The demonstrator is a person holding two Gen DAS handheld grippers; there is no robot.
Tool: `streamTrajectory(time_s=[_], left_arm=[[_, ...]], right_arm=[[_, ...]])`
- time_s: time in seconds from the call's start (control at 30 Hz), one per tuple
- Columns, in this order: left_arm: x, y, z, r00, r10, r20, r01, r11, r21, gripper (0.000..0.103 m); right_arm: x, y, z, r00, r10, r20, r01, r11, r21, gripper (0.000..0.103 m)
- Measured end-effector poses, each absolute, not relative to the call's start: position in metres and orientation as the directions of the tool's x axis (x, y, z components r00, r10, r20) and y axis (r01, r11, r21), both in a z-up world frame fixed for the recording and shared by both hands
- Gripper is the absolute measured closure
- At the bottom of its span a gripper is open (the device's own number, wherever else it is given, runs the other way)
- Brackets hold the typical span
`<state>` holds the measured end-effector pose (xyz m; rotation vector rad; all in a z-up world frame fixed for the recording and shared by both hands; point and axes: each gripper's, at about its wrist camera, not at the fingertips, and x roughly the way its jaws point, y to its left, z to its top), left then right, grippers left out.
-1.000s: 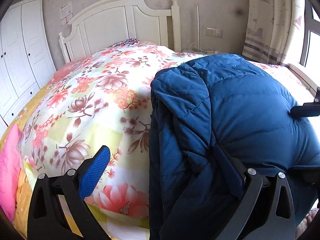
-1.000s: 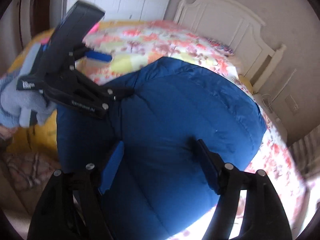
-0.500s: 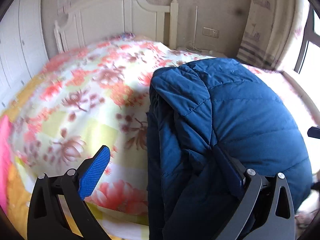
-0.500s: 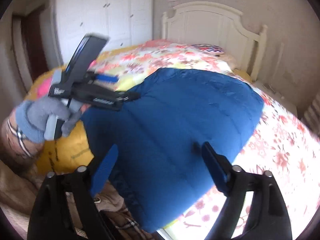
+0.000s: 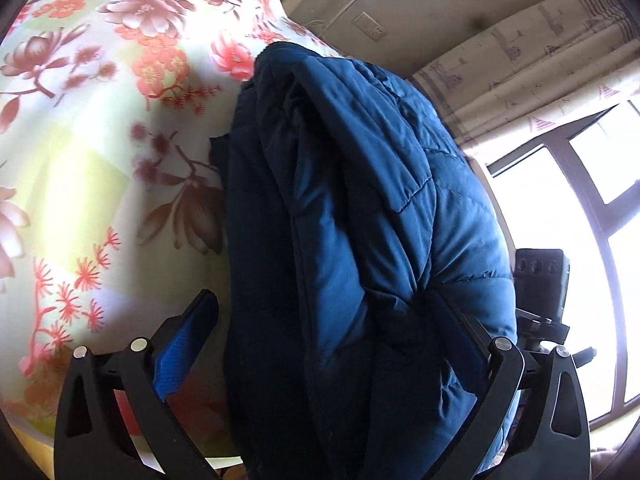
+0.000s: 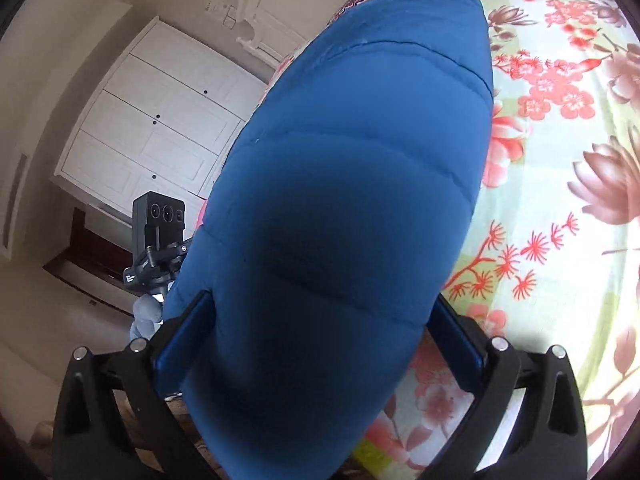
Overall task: Fold large clothes
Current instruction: 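Lower the folded jacket bundle onto the bed and open both tools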
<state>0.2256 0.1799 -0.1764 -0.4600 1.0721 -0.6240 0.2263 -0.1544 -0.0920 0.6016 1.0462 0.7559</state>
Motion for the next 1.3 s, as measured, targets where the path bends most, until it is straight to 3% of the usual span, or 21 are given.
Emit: streamTrajectory(time_s=[0.03,0.07,0.17,0.3,0.57,0.67,0.73,0.77,0.8,0.87,0.93,1.03,1.1,1.17,1.2,1.3], left_arm=[[0.227,0.178,-0.179,0.303,-0.716,-0.629,0.255,0.697,-0.671,0.016],[0.227,0.177,-0.182,0.282,-0.750,-0.599,0.252,0.660,-0.708,0.022],[0.223,0.173,-0.178,0.329,-0.748,-0.576,0.262,0.659,-0.705,0.038],[0.229,0.142,-0.154,0.395,-0.720,-0.571,0.317,0.690,-0.651,0.052],[0.324,0.030,-0.120,0.396,-0.787,-0.474,0.414,0.613,-0.673,0.054],[0.364,-0.010,-0.129,0.385,-0.788,-0.481,0.389,0.611,-0.689,0.054],[0.380,-0.031,-0.150,0.366,-0.764,-0.531,0.348,0.642,-0.683,0.054],[0.387,-0.042,-0.164,0.354,-0.743,-0.568,0.317,0.667,-0.675,0.045],[0.387,-0.045,-0.173,0.379,-0.746,-0.548,0.313,0.661,-0.682,0.034],[0.382,-0.045,-0.176,0.405,-0.731,-0.549,0.294,0.673,-0.679,0.029],[0.376,-0.043,-0.167,0.423,-0.690,-0.588,0.287,0.717,-0.635,0.021],[0.352,-0.038,-0.133,0.555,-0.556,-0.619,0.325,0.830,-0.453,0.016],[0.319,-0.036,-0.097,0.711,-0.412,-0.571,0.319,0.911,-0.260,0.011],[0.275,-0.034,-0.057,0.825,-0.312,-0.472,0.292,0.949,-0.117,0.009],[0.261,-0.034,-0.042,0.854,-0.274,-0.442,0.272,0.960,-0.071,0.005],[0.202,-0.032,-0.007,0.923,-0.154,-0.353,0.173,0.985,0.022,0.004]], right_arm=[[0.224,-0.150,-0.091,0.307,0.783,-0.541,-0.277,0.617,0.737,0.002],[0.221,-0.147,-0.088,0.322,0.776,-0.542,-0.291,0.626,0.723,0.009],[0.211,-0.148,-0.076,0.386,0.745,-0.544,-0.353,0.664,0.659,0.028],[0.216,-0.164,-0.054,0.500,0.679,-0.538,-0.381,0.730,0.567,0.038],[0.263,-0.264,-0.011,0.687,0.517,-0.510,-0.293,0.840,0.457,0.040],[0.293,-0.306,-0.022,0.689,0.485,-0.538,-0.233,0.852,0.469,0.038],[0.313,-0.326,-0.049,0.654,0.445,-0.612,-0.163,0.873,0.460,0.035],[0.320,-0.337,-0.064,0.624,0.430,-0.653,-0.121,0.878,0.463,0.024],[0.320,-0.346,-0.074,0.627,0.447,-0.638,-0.098,0.858,0.505,0.020],[0.313,-0.353,-0.070,0.645,0.439,-0.625,-0.099,0.860,0.501,0.012],[0.299,-0.345,-0.059,0.664,0.369,-0.650,-0.076,0.899,0.432,0.010],[0.271,-0.341,-0.022,0.748,0.224,-0.625,-0.011,0.945,0.326,0.010],[0.235,-0.330,0.009,0.821,0.186,-0.540,-0.017,0.953,0.301,0.010],[0.198,-0.314,0.035,0.877,0.119,-0.466,-0.005,0.971,0.238,0.002],[0.178,-0.304,0.047,0.898,0.081,-0.432,0.006,0.980,0.197,0.002],[0.133,-0.277,0.069,0.931,0.021,-0.364,0.019,0.994,0.106,0.002]])
